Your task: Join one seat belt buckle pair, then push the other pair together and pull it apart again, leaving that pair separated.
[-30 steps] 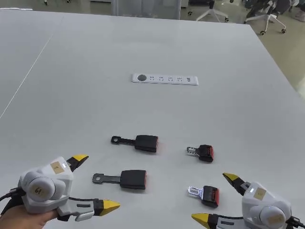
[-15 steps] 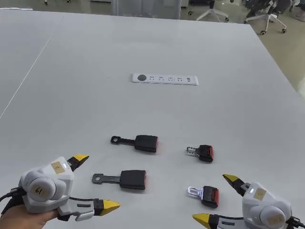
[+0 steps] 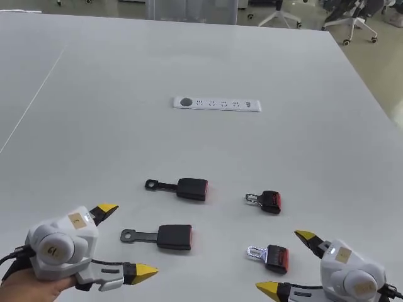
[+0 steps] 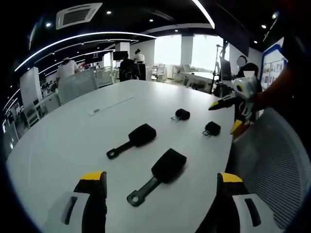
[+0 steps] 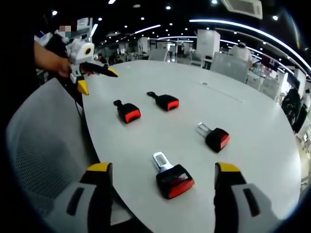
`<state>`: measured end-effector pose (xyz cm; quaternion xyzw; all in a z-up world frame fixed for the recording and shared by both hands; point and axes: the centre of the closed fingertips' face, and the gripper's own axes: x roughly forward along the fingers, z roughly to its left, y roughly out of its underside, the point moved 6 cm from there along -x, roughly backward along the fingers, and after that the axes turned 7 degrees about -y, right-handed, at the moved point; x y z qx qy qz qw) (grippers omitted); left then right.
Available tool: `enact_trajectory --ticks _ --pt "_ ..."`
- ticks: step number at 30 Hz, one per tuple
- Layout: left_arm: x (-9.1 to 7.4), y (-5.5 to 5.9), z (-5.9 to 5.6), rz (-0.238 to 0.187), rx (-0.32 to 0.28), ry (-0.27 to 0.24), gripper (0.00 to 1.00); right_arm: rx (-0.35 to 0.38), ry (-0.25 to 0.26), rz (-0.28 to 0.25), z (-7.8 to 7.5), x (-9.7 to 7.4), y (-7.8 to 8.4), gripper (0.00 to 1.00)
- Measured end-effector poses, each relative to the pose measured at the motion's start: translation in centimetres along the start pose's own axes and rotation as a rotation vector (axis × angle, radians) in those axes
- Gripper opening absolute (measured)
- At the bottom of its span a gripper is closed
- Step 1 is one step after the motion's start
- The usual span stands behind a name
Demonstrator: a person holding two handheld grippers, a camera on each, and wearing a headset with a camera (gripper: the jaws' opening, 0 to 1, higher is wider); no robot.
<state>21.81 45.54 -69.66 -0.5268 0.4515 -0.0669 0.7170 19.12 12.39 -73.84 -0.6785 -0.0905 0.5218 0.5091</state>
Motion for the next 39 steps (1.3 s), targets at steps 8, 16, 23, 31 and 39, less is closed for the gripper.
enact_trajectory --ticks 8,16,23,31,39 --pt "0.4 -0.1 0.1 0.012 0.036 0.015 0.96 -0.004 -0.008 0.017 -0.4 -0.2 0.3 0.87" --pt "1.4 -0.2 0.0 0.028 0.075 0.043 0.93 -0.006 -0.023 0.034 -0.9 0.0 0.4 0.85" --pt "2.4 -0.2 -0.1 0.041 0.102 0.073 0.85 -0.027 -0.067 0.083 -0.9 0.4 1.3 0.81" --pt "3.8 -0.1 -0.2 0.060 0.130 0.101 0.84 -0.038 -0.107 0.106 -1.2 0.6 1.6 0.79" --pt "5.4 0.2 -0.3 0.092 0.199 0.148 0.80 -0.051 -0.163 0.137 -2.2 1.1 1.7 0.72"
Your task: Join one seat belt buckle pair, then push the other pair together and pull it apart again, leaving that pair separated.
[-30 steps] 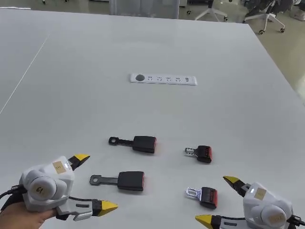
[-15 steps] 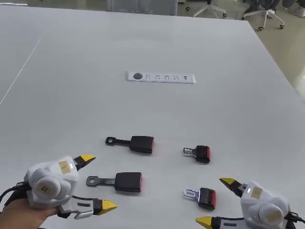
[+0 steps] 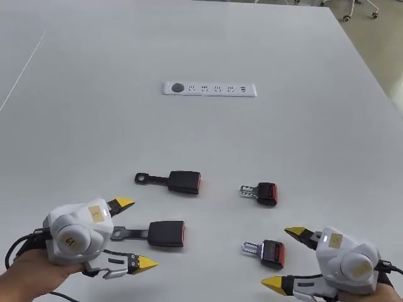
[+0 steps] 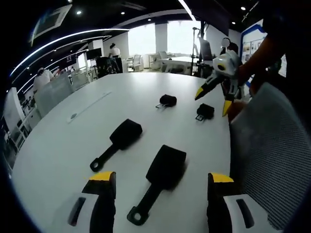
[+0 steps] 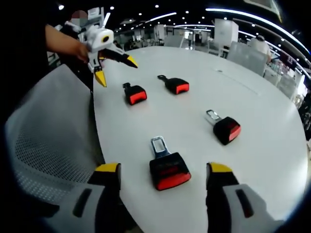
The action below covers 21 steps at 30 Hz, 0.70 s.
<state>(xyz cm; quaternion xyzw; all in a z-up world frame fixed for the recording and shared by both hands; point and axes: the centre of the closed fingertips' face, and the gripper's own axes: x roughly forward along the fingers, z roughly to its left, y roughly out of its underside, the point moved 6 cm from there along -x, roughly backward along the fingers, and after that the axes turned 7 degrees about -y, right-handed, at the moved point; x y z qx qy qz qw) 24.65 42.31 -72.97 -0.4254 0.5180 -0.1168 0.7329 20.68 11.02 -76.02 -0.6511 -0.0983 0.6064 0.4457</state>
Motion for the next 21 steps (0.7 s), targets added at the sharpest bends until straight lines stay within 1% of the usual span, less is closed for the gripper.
enact_trajectory --ticks 2,3,5,7,8,9,10,11,12,14,16,19,21 --pt "0.4 0.0 0.0 0.008 0.002 0.011 0.79 -0.007 -0.006 0.007 -0.2 0.1 0.0 0.72" --pt "0.7 0.0 0.0 0.006 0.005 0.021 0.78 -0.002 -0.017 0.010 -0.3 0.1 0.1 0.72" --pt "1.2 0.0 0.1 0.020 0.023 0.033 0.76 -0.012 -0.032 0.028 -0.5 0.2 0.3 0.71" --pt "1.7 0.1 0.2 0.024 0.035 0.046 0.76 -0.009 -0.048 0.039 -0.7 0.3 0.5 0.70" --pt "1.9 0.2 0.3 0.024 0.033 0.051 0.75 -0.012 -0.058 0.044 -0.6 0.4 0.6 0.70" --pt "2.2 0.3 0.3 0.020 0.012 0.065 0.74 -0.027 -0.072 0.064 -0.5 0.3 0.7 0.69" --pt "2.4 0.5 0.4 0.030 0.012 0.077 0.72 -0.039 -0.075 0.086 -0.6 0.2 1.0 0.67" --pt "2.6 0.6 0.5 0.046 0.026 0.082 0.72 -0.047 -0.080 0.090 -0.6 0.1 1.0 0.67" --pt "2.8 0.8 0.5 0.058 0.050 0.086 0.71 -0.034 -0.084 0.089 -0.7 0.2 1.2 0.67" --pt "3.3 0.9 0.5 0.062 0.044 0.104 0.71 -0.021 -0.096 0.085 -0.8 0.3 1.5 0.68" --pt "3.6 1.0 0.6 0.067 0.066 0.111 0.70 -0.032 -0.107 0.095 -0.6 0.3 1.5 0.67" --pt "4.0 0.8 0.7 0.062 0.072 0.121 0.69 -0.025 -0.111 0.093 -0.9 0.4 1.6 0.67" --pt "4.4 0.9 0.7 0.072 0.079 0.132 0.67 -0.029 -0.115 0.108 -1.1 0.6 1.6 0.65"
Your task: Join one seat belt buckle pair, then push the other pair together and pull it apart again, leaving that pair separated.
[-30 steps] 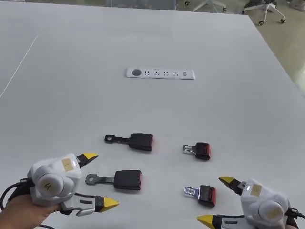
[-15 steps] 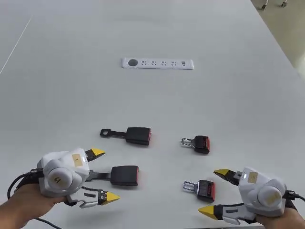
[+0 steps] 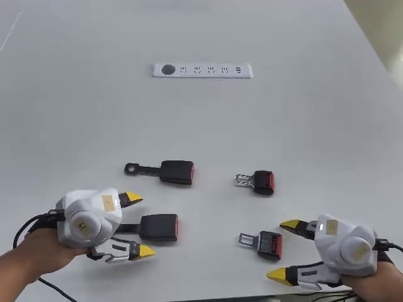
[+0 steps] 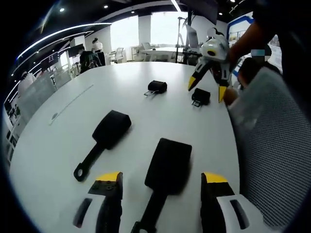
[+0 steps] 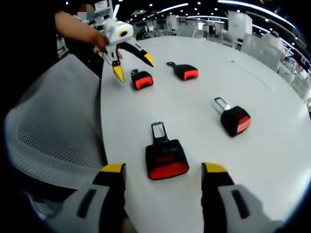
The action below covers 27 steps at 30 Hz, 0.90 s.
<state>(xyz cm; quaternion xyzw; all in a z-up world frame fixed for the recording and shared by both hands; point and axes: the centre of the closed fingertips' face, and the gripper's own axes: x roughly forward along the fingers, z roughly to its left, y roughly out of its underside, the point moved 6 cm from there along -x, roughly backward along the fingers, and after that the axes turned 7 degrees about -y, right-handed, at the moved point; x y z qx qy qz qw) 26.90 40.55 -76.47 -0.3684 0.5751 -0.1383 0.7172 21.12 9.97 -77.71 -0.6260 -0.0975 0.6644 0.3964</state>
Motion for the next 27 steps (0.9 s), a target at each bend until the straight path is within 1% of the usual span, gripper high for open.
enact_trajectory --ticks 3,4,5,6,8,9,11,13,15,17,19,20,23,24,27 --pt "0.5 0.0 -0.2 0.011 0.027 0.023 0.65 -0.012 -0.014 0.009 0.0 0.1 -0.1 0.62" --pt "0.6 -0.1 -0.2 0.018 0.050 0.031 0.63 -0.015 -0.021 0.012 -0.1 0.1 -0.2 0.60" --pt "0.7 0.0 -0.1 0.027 0.078 0.028 0.59 -0.018 -0.025 0.015 -0.1 0.1 -0.1 0.58" --pt "0.9 0.0 0.0 0.034 0.087 0.025 0.57 -0.022 -0.029 0.021 -0.2 0.2 -0.1 0.57" --pt "1.2 -0.2 0.0 0.030 0.069 0.042 0.56 -0.025 -0.032 0.029 -0.3 0.3 -0.1 0.55" --pt "1.3 -0.2 -0.1 0.031 0.079 0.044 0.56 -0.035 -0.034 0.029 -0.3 0.3 -0.1 0.55" --pt "1.4 0.0 -0.1 0.052 0.111 0.048 0.53 -0.055 -0.040 0.040 -0.4 0.3 -0.1 0.53" --pt "1.6 0.0 -0.2 0.054 0.107 0.061 0.52 -0.065 -0.043 0.049 -0.5 0.3 -0.1 0.52" --pt "1.8 0.2 -0.2 0.067 0.108 0.069 0.51 -0.069 -0.047 0.051 -0.6 0.3 -0.2 0.50" --pt "1.8 0.3 -0.3 0.064 0.111 0.086 0.51 -0.052 -0.059 0.041 -0.6 0.3 -0.3 0.46" --pt "1.9 0.5 -0.3 0.073 0.124 0.091 0.51 -0.080 -0.058 0.043 -0.7 0.4 -0.3 0.42" --pt "1.9 0.4 -0.3 0.067 0.127 0.095 0.51 -0.081 -0.059 0.047 -0.7 0.4 -0.3 0.41" --pt "1.9 0.3 -0.3 0.066 0.131 0.098 0.50 -0.094 -0.061 0.051 -0.8 0.6 -0.4 0.38" --pt "1.9 0.3 -0.2 0.064 0.132 0.099 0.50 -0.107 -0.063 0.048 -1.0 0.7 -0.5 0.37" --pt "1.9 0.3 -0.2 0.059 0.136 0.104 0.50 -0.112 -0.070 0.035 -1.3 0.9 -0.7 0.36"
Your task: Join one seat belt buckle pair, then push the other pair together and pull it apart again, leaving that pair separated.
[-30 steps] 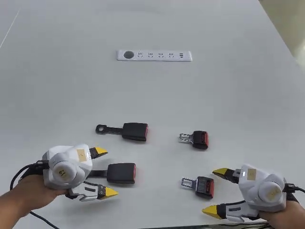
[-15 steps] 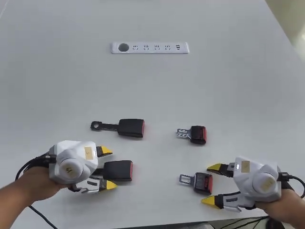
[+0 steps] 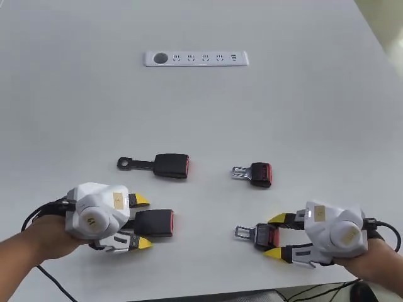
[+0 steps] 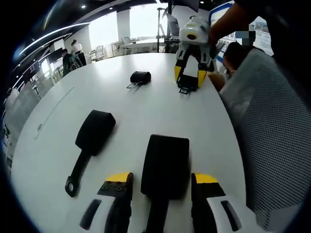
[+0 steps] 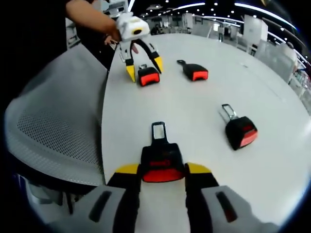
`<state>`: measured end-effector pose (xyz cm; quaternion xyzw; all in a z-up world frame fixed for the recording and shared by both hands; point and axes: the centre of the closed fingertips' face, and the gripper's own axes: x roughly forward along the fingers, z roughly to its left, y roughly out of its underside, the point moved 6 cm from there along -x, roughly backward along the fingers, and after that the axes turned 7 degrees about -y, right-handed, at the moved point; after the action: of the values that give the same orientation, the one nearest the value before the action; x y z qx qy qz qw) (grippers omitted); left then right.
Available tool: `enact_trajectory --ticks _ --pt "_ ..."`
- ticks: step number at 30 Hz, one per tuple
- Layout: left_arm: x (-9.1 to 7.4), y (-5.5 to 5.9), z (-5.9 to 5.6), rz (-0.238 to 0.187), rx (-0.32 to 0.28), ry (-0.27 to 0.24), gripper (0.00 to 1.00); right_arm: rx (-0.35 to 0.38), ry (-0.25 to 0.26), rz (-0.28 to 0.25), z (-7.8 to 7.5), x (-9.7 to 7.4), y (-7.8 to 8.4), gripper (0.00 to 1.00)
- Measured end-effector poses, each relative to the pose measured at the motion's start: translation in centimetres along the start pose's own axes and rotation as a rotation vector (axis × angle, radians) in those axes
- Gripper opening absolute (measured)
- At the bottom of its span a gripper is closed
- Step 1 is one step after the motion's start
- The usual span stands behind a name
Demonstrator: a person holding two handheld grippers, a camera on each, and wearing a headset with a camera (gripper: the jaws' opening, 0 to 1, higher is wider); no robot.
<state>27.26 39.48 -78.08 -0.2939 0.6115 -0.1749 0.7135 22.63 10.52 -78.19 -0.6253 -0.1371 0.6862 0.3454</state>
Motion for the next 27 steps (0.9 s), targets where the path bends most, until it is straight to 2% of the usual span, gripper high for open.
enact_trajectory --ticks 6,10,15,27 --pt "-0.1 0.0 0.3 -0.005 0.011 0.012 0.46 -0.039 -0.023 -0.011 -0.5 0.2 -0.4 0.35" --pt "0.0 -0.1 0.3 -0.001 0.030 0.031 0.40 -0.025 -0.048 -0.044 -1.0 0.2 -0.6 0.35" --pt "0.1 -0.2 0.1 -0.006 0.069 0.060 0.35 -0.069 -0.071 -0.036 -1.4 0.4 -0.9 0.35" --pt "0.1 -0.4 0.4 0.022 0.144 0.115 0.34 -0.085 -0.092 -0.069 -1.6 1.2 -1.8 0.35"
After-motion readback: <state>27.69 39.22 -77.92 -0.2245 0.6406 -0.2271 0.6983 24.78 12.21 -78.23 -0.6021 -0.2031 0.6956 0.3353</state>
